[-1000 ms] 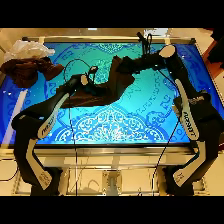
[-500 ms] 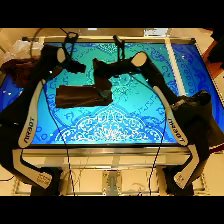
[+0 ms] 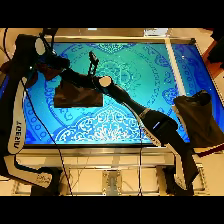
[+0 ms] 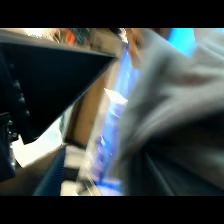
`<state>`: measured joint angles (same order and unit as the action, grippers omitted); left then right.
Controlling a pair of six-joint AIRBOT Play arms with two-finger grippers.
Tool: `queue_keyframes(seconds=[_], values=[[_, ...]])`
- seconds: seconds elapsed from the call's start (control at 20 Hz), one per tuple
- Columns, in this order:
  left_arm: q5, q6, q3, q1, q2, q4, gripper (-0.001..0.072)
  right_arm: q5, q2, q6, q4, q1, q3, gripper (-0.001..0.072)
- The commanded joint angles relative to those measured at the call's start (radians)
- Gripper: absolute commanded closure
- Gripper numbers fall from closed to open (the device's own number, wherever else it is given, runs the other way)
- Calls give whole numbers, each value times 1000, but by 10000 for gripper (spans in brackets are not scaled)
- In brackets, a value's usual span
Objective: Fold the shirts.
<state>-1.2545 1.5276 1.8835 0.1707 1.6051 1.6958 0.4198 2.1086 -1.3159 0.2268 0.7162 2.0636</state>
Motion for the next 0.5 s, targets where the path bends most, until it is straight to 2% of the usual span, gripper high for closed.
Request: queue_keyframes(seconds=[0.0, 0.2, 0.45], values=[[-27, -9, 1, -2, -3, -1, 696, -103, 12, 135, -200, -19, 11, 170], [-29, -9, 1, -2, -3, -1, 696, 166, -2, 111, -2, -201, 6, 175], [-19, -9, 1, -3, -2, -1, 695, 435, -2, -270, 328, -401, -76, 175]])
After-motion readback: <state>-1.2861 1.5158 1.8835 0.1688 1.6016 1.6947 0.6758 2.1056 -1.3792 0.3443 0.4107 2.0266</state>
